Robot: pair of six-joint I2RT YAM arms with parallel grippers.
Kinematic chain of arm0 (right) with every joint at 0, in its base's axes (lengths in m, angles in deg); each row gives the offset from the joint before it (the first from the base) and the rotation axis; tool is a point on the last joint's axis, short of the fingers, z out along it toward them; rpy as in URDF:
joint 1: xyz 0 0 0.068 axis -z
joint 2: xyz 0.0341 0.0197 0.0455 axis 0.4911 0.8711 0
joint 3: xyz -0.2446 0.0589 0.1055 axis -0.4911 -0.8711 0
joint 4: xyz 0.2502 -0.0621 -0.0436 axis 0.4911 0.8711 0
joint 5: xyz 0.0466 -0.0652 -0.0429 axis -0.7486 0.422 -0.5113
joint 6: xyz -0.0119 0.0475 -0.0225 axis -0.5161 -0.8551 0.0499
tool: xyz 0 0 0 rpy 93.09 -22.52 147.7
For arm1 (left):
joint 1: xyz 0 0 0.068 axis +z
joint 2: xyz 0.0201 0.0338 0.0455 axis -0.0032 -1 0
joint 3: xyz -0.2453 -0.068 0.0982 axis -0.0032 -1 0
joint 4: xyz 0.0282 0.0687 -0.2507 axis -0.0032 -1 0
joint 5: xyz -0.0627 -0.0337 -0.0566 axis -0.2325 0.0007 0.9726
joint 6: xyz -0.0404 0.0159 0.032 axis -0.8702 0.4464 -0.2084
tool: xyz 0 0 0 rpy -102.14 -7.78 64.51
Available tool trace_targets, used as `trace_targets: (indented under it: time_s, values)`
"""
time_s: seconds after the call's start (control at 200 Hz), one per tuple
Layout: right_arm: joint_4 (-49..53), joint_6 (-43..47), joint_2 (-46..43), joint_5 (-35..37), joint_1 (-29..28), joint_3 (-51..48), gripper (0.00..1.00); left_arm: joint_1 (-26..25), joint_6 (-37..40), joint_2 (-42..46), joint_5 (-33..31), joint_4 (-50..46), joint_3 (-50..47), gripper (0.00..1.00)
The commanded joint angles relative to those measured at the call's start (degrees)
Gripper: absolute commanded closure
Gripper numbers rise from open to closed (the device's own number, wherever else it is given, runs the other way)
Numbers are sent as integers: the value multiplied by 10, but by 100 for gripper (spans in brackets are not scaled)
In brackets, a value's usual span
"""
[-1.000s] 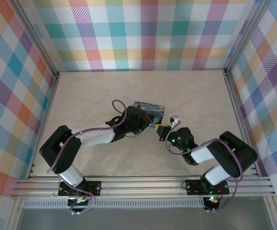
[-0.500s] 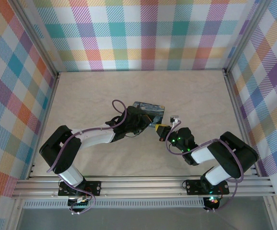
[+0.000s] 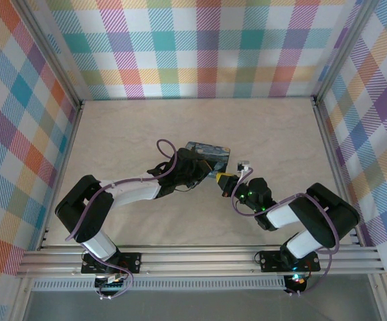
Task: Unlock the padlock with the key
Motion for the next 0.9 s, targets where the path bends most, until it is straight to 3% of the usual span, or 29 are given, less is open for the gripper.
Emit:
trace_targets:
  time_s: [0.0, 0.595, 0.895]
  values:
    - [-28, -3, 1, 7, 3, 11, 100, -10, -3, 21, 3, 26, 3, 82]
    - [-67, -11, 50, -8, 3, 26, 100, -10, -6, 20, 10, 28, 12, 82]
    - [-49, -7, 23, -3, 3, 15, 100, -10, -6, 13, 8, 27, 11, 82]
